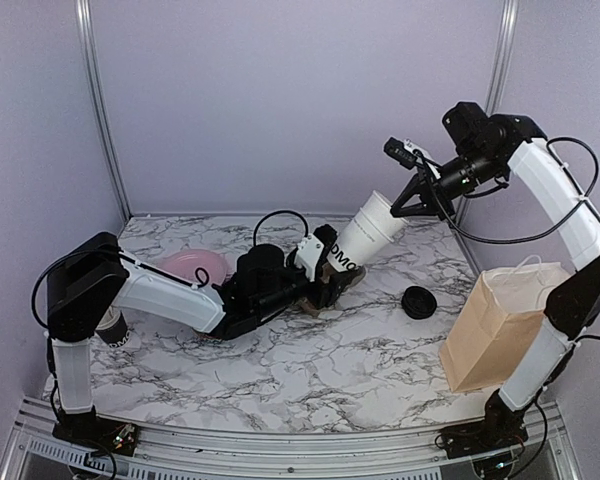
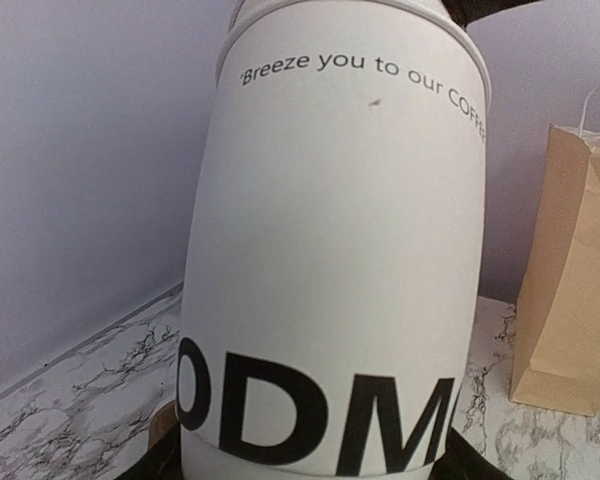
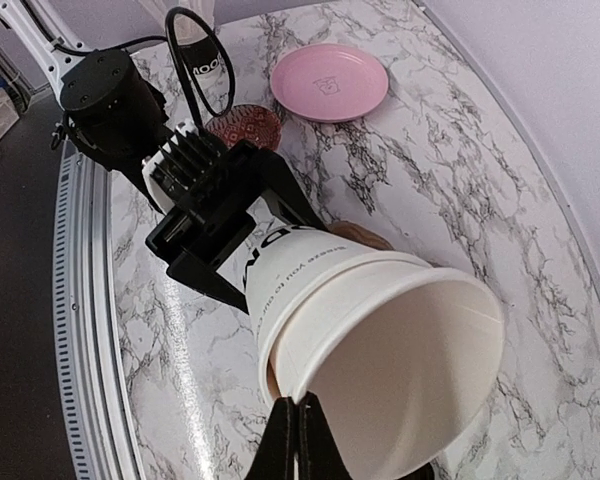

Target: Pack the takeout coffee

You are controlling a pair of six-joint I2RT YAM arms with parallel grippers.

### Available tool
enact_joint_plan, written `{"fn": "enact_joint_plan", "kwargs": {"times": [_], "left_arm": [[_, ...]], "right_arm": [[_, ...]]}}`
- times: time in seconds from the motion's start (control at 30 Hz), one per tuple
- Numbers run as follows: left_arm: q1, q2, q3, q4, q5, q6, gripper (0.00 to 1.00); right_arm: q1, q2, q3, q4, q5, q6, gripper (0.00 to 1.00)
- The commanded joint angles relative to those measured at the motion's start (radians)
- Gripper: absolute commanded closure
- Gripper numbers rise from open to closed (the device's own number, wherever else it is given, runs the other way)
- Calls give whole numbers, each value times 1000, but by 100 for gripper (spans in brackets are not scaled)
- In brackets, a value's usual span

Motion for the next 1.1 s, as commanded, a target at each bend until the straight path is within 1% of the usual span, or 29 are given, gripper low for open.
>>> {"fn": "enact_joint_plan", "kwargs": {"times": [0.0, 0.17, 0.3, 0.4, 0.53, 0.73, 0.83, 1.07], "left_arm": [[9, -3, -97, -133, -27, 34, 43], [9, -39, -130, -133, -29, 21, 44], [9, -67, -147, -130, -42, -8, 44], [9, -93, -160, -123, -65, -29, 44], [9, -151, -187, -117, -92, -51, 43], [9, -259, -245, -104, -118, -60, 42], [9, -310, -268, -102, -120, -95, 42], [7, -409, -311, -101, -122, -120, 41]], "right_arm": [[-32, -29, 71, 43, -10, -31, 100], [-39, -37, 70, 52, 10, -30, 100], [-39, -36, 30, 93, 82, -7, 100], [-39, -46, -19, 164, 185, 32, 100], [-38, -41, -118, 246, 373, 63, 100], [-38, -8, -275, 347, 541, 74, 100], [-40, 27, -304, 380, 567, 84, 100], [-39, 158, -279, 394, 554, 123, 100]]}}
